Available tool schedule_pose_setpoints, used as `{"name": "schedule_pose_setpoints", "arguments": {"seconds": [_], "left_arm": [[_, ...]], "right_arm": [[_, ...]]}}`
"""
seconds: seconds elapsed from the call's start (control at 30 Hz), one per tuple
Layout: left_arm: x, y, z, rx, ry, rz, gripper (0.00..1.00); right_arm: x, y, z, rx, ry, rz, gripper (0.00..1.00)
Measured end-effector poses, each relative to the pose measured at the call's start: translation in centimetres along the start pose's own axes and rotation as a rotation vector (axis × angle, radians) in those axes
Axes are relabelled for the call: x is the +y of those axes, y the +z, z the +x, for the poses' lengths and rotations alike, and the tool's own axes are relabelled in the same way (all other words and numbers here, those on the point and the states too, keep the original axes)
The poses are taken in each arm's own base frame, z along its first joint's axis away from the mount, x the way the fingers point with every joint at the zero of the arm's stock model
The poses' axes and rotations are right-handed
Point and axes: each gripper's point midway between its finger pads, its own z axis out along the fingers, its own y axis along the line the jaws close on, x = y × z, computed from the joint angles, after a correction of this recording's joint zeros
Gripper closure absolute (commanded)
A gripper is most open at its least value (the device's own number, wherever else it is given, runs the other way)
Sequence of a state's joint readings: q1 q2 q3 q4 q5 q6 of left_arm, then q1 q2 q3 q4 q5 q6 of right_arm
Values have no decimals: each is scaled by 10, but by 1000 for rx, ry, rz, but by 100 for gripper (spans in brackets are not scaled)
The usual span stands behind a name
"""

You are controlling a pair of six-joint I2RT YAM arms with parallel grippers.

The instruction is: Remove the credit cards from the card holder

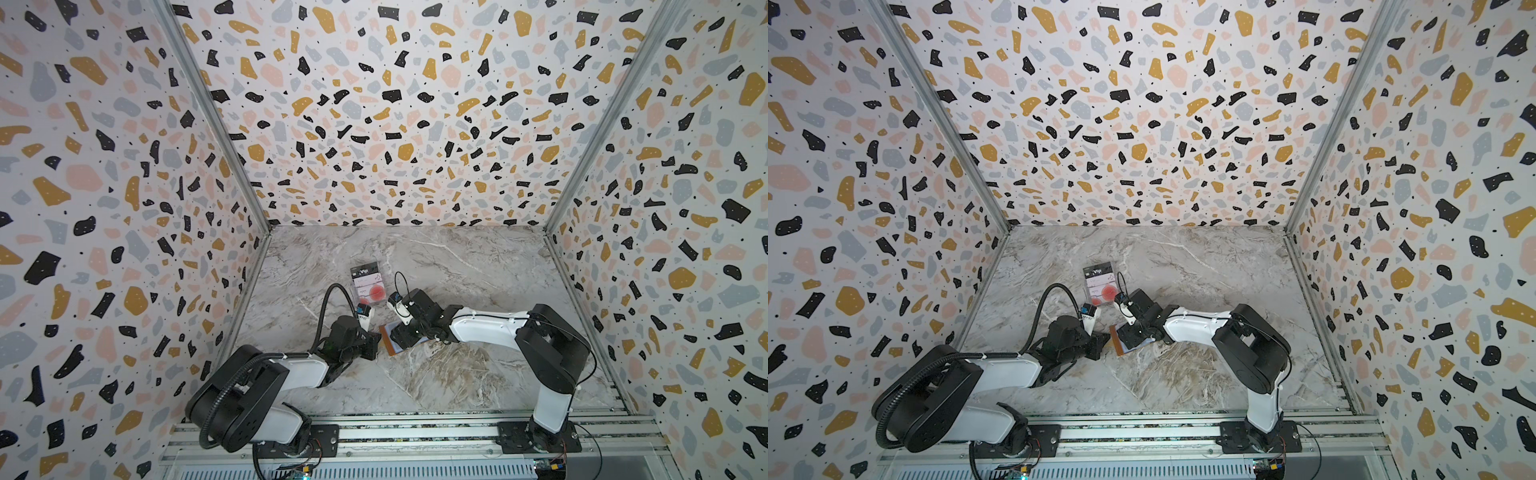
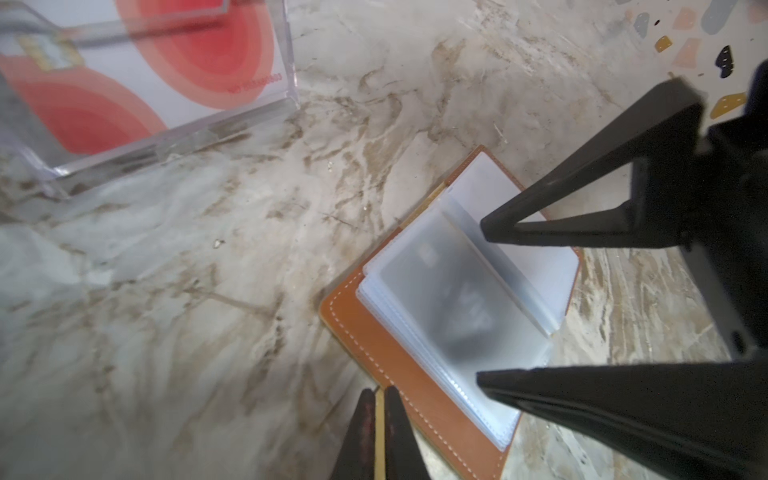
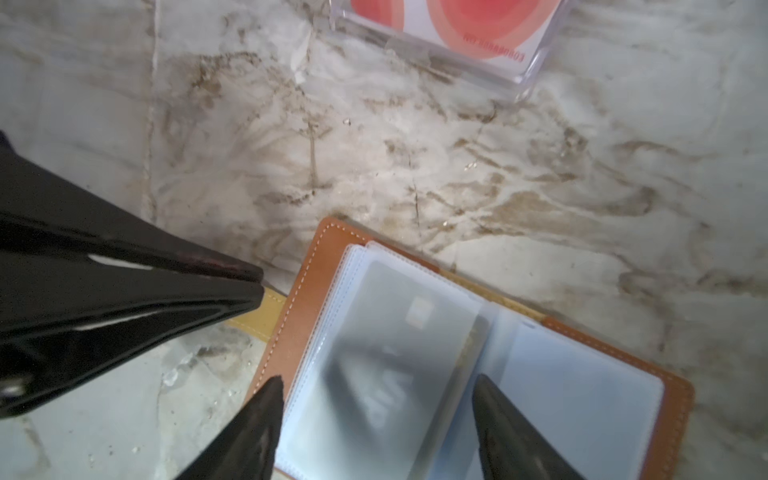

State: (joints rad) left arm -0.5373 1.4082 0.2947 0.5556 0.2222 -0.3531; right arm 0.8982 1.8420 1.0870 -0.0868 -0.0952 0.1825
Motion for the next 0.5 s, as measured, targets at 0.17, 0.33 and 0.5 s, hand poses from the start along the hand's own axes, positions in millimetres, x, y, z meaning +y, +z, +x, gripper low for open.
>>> {"name": "schedule_pose_setpoints", "arguments": {"seconds": [0.17, 0.33, 0.5], "left_arm": [[-9, -2, -3, -11, 14, 28, 90], [-16, -1, -1, -2, 23, 53, 91], [-13, 8, 17, 48, 16, 49, 93]], "right_arm": [[-3, 3, 10, 35, -12, 30, 31], [-5, 4, 12, 43, -16, 46, 32], [-5, 8, 9, 50, -31, 83, 35]]}}
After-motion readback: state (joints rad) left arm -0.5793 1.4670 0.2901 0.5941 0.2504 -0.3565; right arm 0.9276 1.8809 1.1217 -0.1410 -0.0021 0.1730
